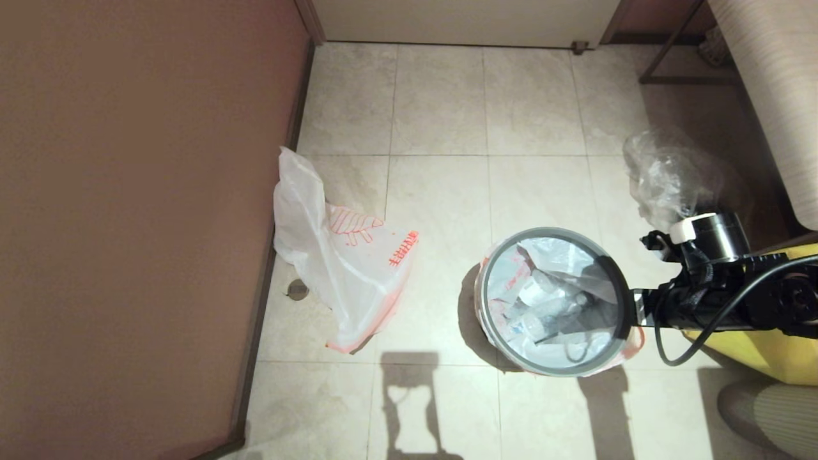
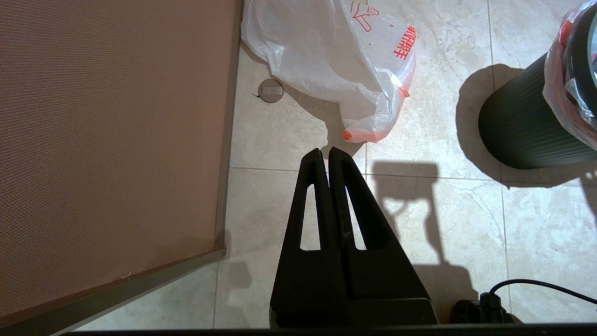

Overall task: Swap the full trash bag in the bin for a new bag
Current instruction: Place the trash can ring on the floor

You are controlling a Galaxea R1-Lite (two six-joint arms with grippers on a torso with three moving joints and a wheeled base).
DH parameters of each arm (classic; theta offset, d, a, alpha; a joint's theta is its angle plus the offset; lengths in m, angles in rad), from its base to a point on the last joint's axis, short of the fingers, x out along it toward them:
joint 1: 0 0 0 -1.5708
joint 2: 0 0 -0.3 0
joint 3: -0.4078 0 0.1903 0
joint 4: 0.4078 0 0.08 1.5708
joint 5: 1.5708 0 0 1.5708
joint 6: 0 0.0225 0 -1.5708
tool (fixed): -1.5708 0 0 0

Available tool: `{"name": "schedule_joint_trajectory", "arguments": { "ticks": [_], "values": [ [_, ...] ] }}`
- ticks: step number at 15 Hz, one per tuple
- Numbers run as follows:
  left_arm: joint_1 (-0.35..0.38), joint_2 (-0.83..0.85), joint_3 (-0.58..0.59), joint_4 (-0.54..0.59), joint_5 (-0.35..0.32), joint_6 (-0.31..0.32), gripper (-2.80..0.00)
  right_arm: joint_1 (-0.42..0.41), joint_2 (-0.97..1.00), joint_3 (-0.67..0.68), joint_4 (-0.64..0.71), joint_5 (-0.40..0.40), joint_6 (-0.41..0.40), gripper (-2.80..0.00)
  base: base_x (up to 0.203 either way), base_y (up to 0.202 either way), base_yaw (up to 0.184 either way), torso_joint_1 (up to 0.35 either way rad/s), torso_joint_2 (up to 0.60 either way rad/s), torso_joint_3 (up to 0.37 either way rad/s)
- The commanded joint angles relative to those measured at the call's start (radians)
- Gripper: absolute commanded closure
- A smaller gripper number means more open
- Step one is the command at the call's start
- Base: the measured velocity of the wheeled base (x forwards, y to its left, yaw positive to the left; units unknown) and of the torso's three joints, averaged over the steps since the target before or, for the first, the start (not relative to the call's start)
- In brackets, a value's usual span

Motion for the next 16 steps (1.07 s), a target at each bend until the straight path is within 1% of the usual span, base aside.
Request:
{"name": "schedule_joint_trajectory", "arguments": {
  "ticks": [1,8,9,16],
  "values": [
    [0.0,0.001,0.001,0.0,0.001,0.0,0.0,0.0,-0.002,0.001,0.001,-0.001,0.001,0.0,0.0,0.0,0.0,0.0,0.0,0.0],
    [0.0,0.001,0.0,0.0,0.001,0.0,0.0,0.007,-0.008,0.002,-0.002,-0.002,0.012,0.0,0.0,0.0,0.0,0.0,0.0,0.0],
    [0.0,0.001,0.0,0.0,-0.001,0.0,0.0,0.005,-0.011,-0.002,-0.002,-0.004,0.012,-2.8,0.0,0.0,0.0,0.0,0.0,0.0],
    [0.0,0.001,0.0,0.0,0.001,0.0,0.0,0.005,0.01,-0.012,-0.002,-0.008,0.014,-2.8,0.0,0.0,0.0,0.0,0.0,0.0]
  ]
}}
